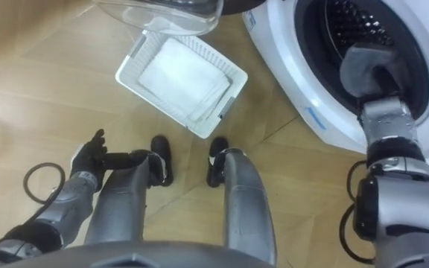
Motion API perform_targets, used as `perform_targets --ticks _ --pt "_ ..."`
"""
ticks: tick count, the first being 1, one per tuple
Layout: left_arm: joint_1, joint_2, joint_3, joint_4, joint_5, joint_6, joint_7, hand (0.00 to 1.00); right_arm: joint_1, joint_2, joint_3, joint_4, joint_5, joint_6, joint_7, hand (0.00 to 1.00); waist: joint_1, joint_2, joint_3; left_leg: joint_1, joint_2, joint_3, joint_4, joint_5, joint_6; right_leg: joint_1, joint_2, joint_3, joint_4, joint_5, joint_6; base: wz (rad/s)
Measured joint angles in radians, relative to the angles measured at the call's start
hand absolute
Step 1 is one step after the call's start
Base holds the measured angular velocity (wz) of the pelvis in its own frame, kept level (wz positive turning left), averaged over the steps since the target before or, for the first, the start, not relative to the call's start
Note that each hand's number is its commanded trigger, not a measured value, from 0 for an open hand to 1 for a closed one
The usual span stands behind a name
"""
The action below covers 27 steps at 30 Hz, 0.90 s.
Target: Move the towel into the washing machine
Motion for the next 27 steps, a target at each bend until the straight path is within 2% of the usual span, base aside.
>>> perform_targets --ticks 2,5,12,15,17,18,20,21,23,27 --pt "0.017 0.007 0.016 -0.025 0.001 0.000 0.003 0.00 -0.011 -0.009 -0.053 0.009 0.087 -0.002 -0.020 0.00 0.000 -0.013 -0.0003 0.000 -0.001 0.001 0.002 -0.003 0.006 0.001 -0.003 -0.002 0.002 -0.002 0.003 0.04" --pt "0.017 0.006 0.035 -0.027 0.027 -0.001 0.005 0.00 -0.013 -0.014 -0.106 0.009 0.128 -0.003 -0.034 0.00 -0.018 -0.014 -0.0003 -0.009 -0.006 0.001 0.004 -0.001 0.013 0.001 -0.014 -0.020 0.004 -0.005 0.008 0.16" --pt "0.013 0.006 0.037 -0.027 0.052 -0.002 -0.005 0.00 -0.023 -0.014 -0.116 0.025 0.133 -0.029 -0.045 0.00 -0.022 -0.010 -0.0016 -0.013 -0.013 0.001 0.018 -0.014 0.036 0.003 -0.015 -0.020 0.015 -0.012 0.020 0.03" --pt "0.012 0.000 0.032 -0.024 0.066 0.000 -0.009 0.00 -0.038 -0.014 -0.116 0.037 0.133 -0.066 -0.049 0.00 -0.011 0.002 -0.0017 -0.012 -0.015 0.003 0.017 -0.017 0.040 0.003 -0.015 -0.019 0.014 -0.009 0.025 -0.01" --pt "0.011 -0.004 0.027 -0.022 0.070 0.001 -0.019 0.00 -0.017 -0.014 -0.114 0.037 0.133 -0.102 -0.048 0.00 0.013 0.011 -0.0012 0.007 -0.018 0.002 0.000 -0.017 0.040 0.018 -0.015 -0.017 0.008 -0.008 0.027 0.00" --pt "0.010 -0.004 0.022 -0.018 0.070 0.001 -0.024 0.00 -0.009 -0.014 -0.113 0.038 0.133 -0.112 -0.048 0.00 0.019 0.018 -0.0011 0.014 -0.017 0.001 -0.003 -0.017 0.040 0.028 -0.014 -0.020 0.002 -0.007 0.028 0.00" --pt "0.010 -0.011 0.005 0.004 0.070 0.002 -0.035 0.00 0.023 -0.014 -0.086 0.032 0.133 -0.156 -0.041 0.00 0.041 0.047 -0.0013 0.049 -0.018 0.000 -0.022 -0.017 0.040 0.064 -0.011 -0.020 -0.022 -0.004 0.033 -0.02" --pt "0.011 -0.011 0.005 0.004 0.071 0.003 -0.037 0.00 0.033 -0.013 -0.082 0.028 0.133 -0.161 -0.036 0.00 0.046 0.052 0.0004 0.059 -0.019 0.001 -0.029 -0.016 0.040 0.073 -0.011 -0.021 -0.028 -0.003 0.033 -0.06" --pt "0.013 -0.010 0.005 0.019 0.090 0.000 -0.043 0.00 0.089 0.007 -0.074 0.029 0.139 -0.190 -0.006 0.00 0.069 0.060 -0.0016 0.103 -0.017 0.010 -0.059 -0.015 0.037 0.112 -0.009 -0.020 -0.054 0.000 0.032 -0.10" --pt "0.009 -0.009 0.010 0.083 0.145 -0.001 -0.045 0.00 0.199 0.071 -0.008 0.042 0.147 -0.219 0.063 0.00 0.081 0.070 -0.0041 0.189 -0.016 0.008 -0.120 -0.008 0.027 0.203 0.009 -0.019 -0.131 0.012 0.034 -0.06"
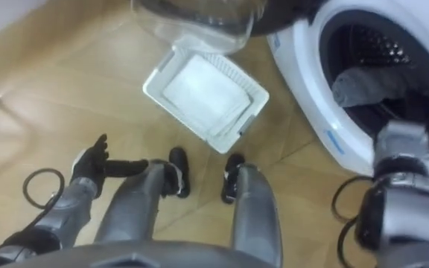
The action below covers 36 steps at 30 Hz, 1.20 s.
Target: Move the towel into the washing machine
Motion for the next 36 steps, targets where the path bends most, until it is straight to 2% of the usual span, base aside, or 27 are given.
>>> perform_targets --ticks 3,5,7,10,14,18,19,22,25,28,32,36 --pt "0.006 0.000 0.008 0.040 0.033 -0.007 0.001 0.00 0.089 0.039 0.042 0.068 0.029 -0.002 0.092 0.00 0.007 0.009 -0.0045 0.064 0.000 0.000 -0.045 0.004 -0.006 0.067 0.012 -0.001 -0.059 0.010 0.006 -0.07" --pt "0.010 -0.001 0.043 0.084 0.058 -0.009 -0.001 0.00 0.146 0.074 0.048 0.112 0.027 0.000 0.165 0.00 0.007 0.023 -0.0125 0.115 0.001 -0.005 -0.081 0.006 -0.010 0.127 0.021 -0.003 -0.106 0.022 0.007 -0.10" --pt "0.008 -0.001 0.080 0.132 0.078 -0.016 -0.001 0.00 0.187 0.089 0.070 0.156 0.019 0.011 0.227 0.00 0.005 0.031 -0.0171 0.162 0.001 -0.010 -0.107 0.009 -0.014 0.181 0.029 -0.008 -0.149 0.031 0.010 -0.08" --pt "0.029 0.001 0.147 0.176 0.125 -0.021 0.000 0.00 0.250 0.106 0.097 0.197 -0.129 0.032 0.320 0.00 0.006 0.042 -0.0221 0.265 -0.004 -0.009 -0.175 0.013 -0.021 0.285 0.037 -0.012 -0.221 0.042 0.016 -0.02" --pt "0.088 0.001 0.184 0.176 0.132 -0.022 -0.001 0.00 0.310 0.109 0.159 0.201 -0.298 0.054 0.416 0.00 0.005 0.056 -0.0268 0.378 -0.005 -0.009 -0.233 0.014 -0.025 0.408 0.048 -0.016 -0.305 0.061 0.022 -0.03" --pt "0.143 0.002 0.241 0.175 0.144 -0.017 -0.004 0.00 0.330 0.126 0.160 0.201 -0.443 0.092 0.485 0.00 -0.002 0.049 -0.0301 0.477 -0.012 -0.014 -0.290 0.018 -0.033 0.509 0.051 -0.030 -0.357 0.066 0.025 0.04" --pt "0.157 -0.001 0.272 0.174 0.163 -0.015 -0.004 0.00 0.342 0.136 0.160 0.193 -0.493 0.104 0.499 0.00 -0.001 0.043 -0.0341 0.507 -0.014 -0.016 -0.308 0.021 -0.036 0.537 0.052 -0.032 -0.371 0.066 0.025 0.07" --pt "0.186 -0.011 0.314 0.172 0.205 -0.013 -0.001 0.00 0.354 0.160 0.164 0.193 -0.575 0.128 0.547 0.00 -0.004 0.030 -0.0364 0.574 -0.019 -0.024 -0.339 0.023 -0.041 0.608 0.056 -0.045 -0.412 0.068 0.028 0.10" --pt "0.207 -0.029 0.327 0.153 0.221 -0.012 0.000 0.00 0.373 0.168 0.168 0.193 -0.655 0.131 0.581 0.00 -0.009 0.024 -0.0372 0.624 -0.024 -0.039 -0.361 0.024 -0.042 0.666 0.058 -0.061 -0.438 0.069 0.031 0.14" --pt "0.216 -0.044 0.351 0.151 0.230 -0.003 0.002 0.00 0.381 0.176 0.177 0.197 -0.809 0.139 0.606 0.00 -0.008 0.016 -0.0371 0.663 -0.024 -0.039 -0.374 0.024 -0.043 0.703 0.061 -0.056 -0.452 0.071 0.033 -0.03" --pt "0.221 -0.049 0.352 0.153 0.231 0.008 -0.005 0.00 0.389 0.182 0.217 0.194 -1.090 0.155 0.635 0.00 0.001 0.010 -0.0375 0.690 -0.024 -0.043 -0.375 0.022 -0.045 0.733 0.063 -0.058 -0.454 0.071 0.033 -0.03" --pt "0.222 -0.051 0.355 0.159 0.250 0.028 -0.006 0.00 0.392 0.188 0.242 0.198 -1.217 0.172 0.638 0.00 0.006 0.009 -0.0366 0.695 -0.027 -0.055 -0.373 0.022 -0.046 0.746 0.062 -0.061 -0.469 0.071 0.034 0.08"
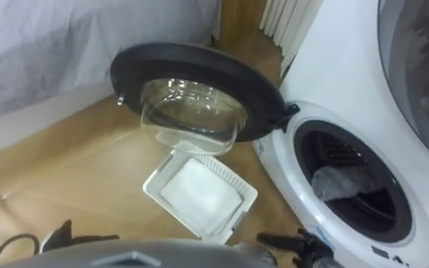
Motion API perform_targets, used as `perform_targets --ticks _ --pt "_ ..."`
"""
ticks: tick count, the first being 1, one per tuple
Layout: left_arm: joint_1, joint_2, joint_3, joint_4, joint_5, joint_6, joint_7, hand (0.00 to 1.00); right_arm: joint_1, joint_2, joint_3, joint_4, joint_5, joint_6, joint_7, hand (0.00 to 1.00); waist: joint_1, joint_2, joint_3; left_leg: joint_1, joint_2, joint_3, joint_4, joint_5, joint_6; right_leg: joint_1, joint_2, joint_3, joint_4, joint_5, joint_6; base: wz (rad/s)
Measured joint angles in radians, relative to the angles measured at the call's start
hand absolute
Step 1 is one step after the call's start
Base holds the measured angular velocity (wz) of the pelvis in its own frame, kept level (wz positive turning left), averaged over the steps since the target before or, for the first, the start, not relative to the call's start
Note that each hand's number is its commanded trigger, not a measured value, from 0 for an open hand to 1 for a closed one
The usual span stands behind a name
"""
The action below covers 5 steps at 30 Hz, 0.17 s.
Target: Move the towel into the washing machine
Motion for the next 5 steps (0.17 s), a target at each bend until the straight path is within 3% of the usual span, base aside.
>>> perform_targets --ticks 5 --pt "0.003 -0.004 0.002 0.000 0.041 0.056 -0.023 0.00 -0.016 0.000 0.034 -0.001 -0.078 0.022 0.006 0.00 0.003 0.007 0.0057 0.031 0.003 -0.010 -0.001 -0.005 -0.006 0.031 0.004 0.000 0.002 0.000 0.000 0.00"
